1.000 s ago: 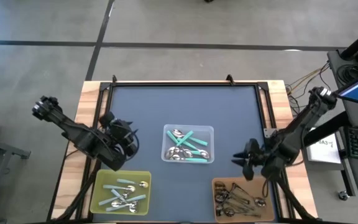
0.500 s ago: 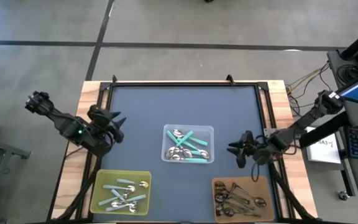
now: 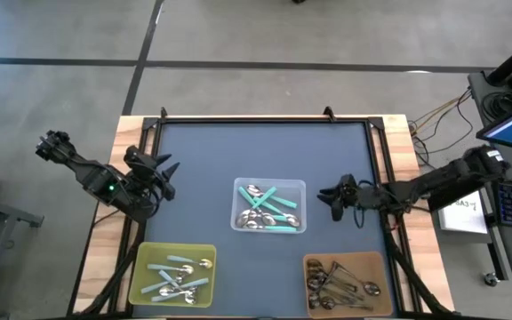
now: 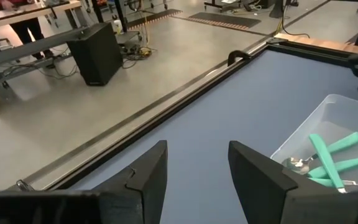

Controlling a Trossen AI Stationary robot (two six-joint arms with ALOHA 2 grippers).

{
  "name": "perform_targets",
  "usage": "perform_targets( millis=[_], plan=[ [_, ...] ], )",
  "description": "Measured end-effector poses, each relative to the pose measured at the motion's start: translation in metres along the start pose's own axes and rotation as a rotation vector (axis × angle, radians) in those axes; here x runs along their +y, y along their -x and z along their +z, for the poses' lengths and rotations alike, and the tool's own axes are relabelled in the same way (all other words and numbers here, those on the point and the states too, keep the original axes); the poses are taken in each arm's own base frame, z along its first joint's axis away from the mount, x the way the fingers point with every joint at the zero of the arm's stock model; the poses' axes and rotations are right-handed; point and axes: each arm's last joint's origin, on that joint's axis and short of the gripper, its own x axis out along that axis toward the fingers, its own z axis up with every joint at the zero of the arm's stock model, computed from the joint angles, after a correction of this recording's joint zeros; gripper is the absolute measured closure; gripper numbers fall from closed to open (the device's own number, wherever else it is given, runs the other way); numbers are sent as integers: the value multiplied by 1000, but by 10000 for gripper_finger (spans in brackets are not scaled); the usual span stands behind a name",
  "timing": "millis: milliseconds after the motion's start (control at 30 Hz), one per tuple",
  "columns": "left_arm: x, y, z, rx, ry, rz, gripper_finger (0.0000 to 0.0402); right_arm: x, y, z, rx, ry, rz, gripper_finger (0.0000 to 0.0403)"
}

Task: Sort silverware by color (type)
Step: Return to Home Position

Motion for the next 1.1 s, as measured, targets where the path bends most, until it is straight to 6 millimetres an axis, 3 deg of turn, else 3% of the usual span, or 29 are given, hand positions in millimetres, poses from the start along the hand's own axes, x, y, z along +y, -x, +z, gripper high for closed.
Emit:
perform_targets(
  millis=[133,467,867,1100],
  plan=[
    [2,0,1,-13,1,6,249,-10,-6,9,50,-15,39,282],
    [2,1,1,-33,11,15,249,-35,-10,16,48,-127,-108,294],
    [4,1,2,-57,-18,30,249,-36,-9,13,78,-138,-124,298],
    [4,0,1,-61,-21,34,249,-31,8,26,-33,-160,-40,300]
  ],
)
